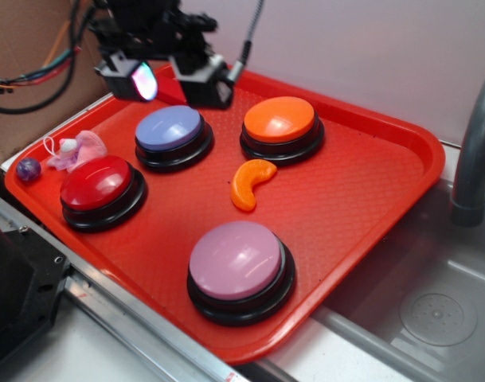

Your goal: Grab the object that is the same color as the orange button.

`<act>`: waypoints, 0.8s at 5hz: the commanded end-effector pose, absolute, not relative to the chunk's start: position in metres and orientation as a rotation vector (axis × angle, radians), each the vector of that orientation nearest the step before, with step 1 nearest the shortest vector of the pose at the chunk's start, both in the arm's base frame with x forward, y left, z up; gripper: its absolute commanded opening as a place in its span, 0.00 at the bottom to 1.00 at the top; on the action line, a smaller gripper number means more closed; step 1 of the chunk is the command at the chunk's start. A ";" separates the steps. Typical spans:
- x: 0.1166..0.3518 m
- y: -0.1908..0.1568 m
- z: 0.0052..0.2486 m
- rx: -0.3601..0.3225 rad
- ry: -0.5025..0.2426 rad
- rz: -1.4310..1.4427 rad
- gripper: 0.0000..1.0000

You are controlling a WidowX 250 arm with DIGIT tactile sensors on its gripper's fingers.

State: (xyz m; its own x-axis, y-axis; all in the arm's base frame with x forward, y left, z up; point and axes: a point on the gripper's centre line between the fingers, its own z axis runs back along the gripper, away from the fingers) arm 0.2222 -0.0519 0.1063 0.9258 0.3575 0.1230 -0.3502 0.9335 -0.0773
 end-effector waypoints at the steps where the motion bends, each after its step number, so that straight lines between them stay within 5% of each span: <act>1: 0.260 -0.049 0.064 -0.105 -0.162 0.403 1.00; 4: 0.256 -0.063 0.029 -0.088 -0.137 0.420 1.00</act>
